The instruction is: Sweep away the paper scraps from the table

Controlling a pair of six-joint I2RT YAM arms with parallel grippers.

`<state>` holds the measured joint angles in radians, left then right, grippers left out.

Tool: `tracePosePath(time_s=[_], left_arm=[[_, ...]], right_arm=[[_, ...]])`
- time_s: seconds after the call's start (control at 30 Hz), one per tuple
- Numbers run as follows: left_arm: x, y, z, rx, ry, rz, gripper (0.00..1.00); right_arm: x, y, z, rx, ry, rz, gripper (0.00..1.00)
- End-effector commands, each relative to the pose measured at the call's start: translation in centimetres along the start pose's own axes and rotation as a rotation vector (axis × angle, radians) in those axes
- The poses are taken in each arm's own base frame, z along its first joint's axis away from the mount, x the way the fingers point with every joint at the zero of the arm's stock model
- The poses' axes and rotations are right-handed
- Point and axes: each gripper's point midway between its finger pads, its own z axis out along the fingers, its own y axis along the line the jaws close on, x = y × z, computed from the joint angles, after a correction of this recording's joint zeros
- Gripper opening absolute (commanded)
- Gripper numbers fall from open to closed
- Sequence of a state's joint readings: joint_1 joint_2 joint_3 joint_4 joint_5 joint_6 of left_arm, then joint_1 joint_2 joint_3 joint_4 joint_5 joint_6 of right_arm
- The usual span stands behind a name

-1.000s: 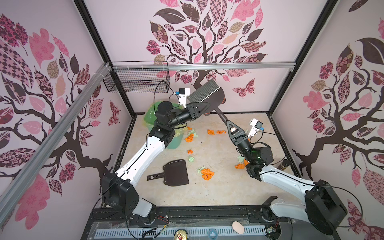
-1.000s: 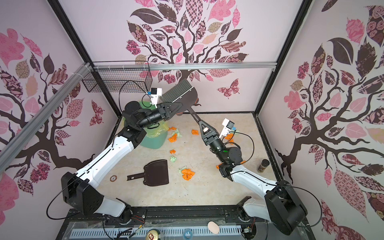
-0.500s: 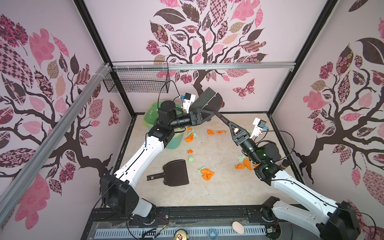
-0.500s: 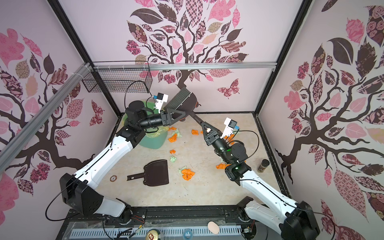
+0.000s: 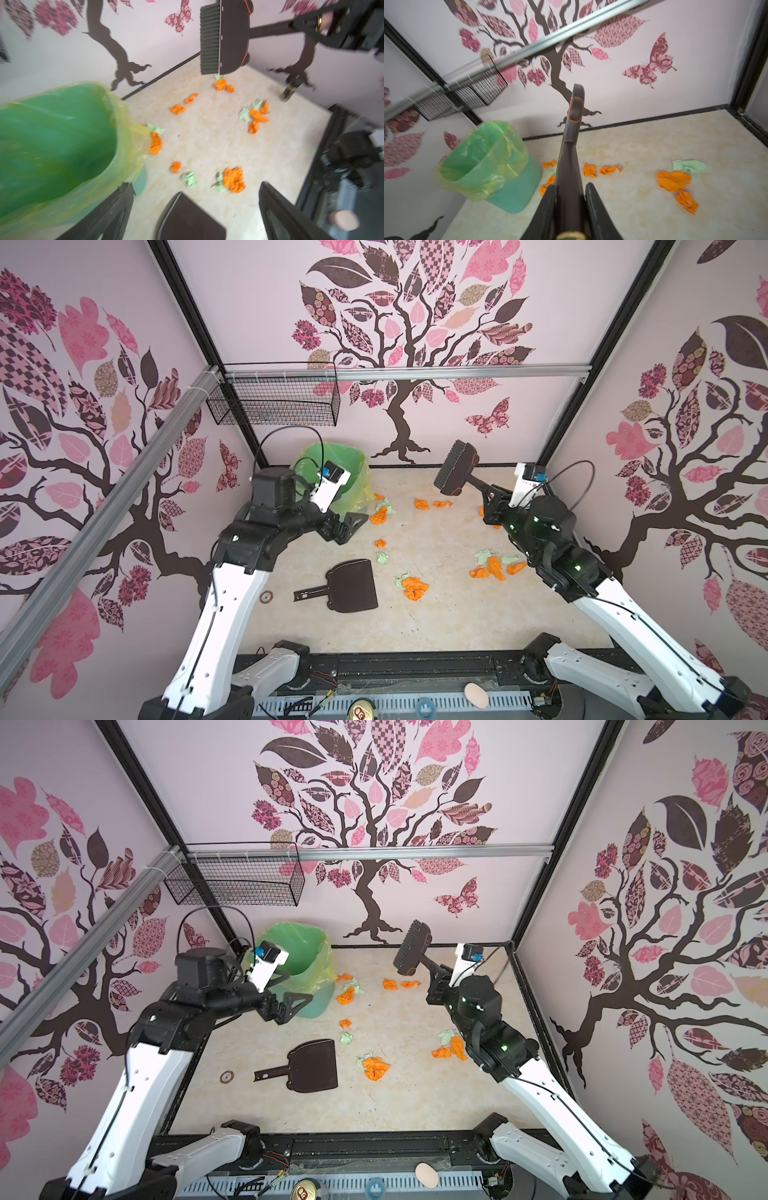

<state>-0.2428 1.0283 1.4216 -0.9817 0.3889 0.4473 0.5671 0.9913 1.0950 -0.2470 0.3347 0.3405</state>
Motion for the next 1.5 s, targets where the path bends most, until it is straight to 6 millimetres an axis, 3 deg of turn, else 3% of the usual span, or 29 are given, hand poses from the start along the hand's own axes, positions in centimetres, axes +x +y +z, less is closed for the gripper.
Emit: tracePosePath(time_s=[0.0,0.1,0.2,0.3,0.53,0.8,0.93,1.13,1.3,1.47], left_arm=[[11.7,0.7,0.0,-0.067,0.418,0.406,0.94],[17.4,0.7,0.2,-0.122,0.514,0.625,0.94],[22.4,-0.2,1.0,-0.092,0.591,0.707,0.95],[24.7,-0.8,2.0,-0.034,0.629,0.632,0.93],[25.3,1.7,2.8,0.004,0.609,0.356,0.86],[26.1,1.9,1.7,-0.023,0.576,0.279,0.86],[26.9,1.7,1.3,-0.019,0.577,0.244,0.86],[27.8,0.8,1.5,0.006,0.575,0.199,0.85],[28.3,0.2,1.6,0.017,0.571,0.181,0.85],[28.3,0.2,1.8,0.013,0.562,0.174,0.85]], right_arm=[[1.7,-2.2,0.8,0.152,0.142,-0.185,0.0],[1.9,-2.9,2.3,0.233,0.209,-0.301,0.0],[1.0,-2.5,3.6,0.261,0.23,-0.393,0.0],[0.1,-0.6,5.5,0.194,0.208,-0.448,0.0],[-0.2,4.0,11.9,0.041,0.236,-0.141,0.0],[2.3,3.7,21.9,-0.096,0.259,0.322,0.0],[3.7,5.0,25.2,-0.183,0.28,0.471,0.0],[6.9,7.6,28.6,-0.322,0.369,0.651,0.0],[7.9,7.6,29.5,-0.294,0.374,0.655,0.0],[10.2,8.6,30.7,-0.276,0.442,0.636,0.0]])
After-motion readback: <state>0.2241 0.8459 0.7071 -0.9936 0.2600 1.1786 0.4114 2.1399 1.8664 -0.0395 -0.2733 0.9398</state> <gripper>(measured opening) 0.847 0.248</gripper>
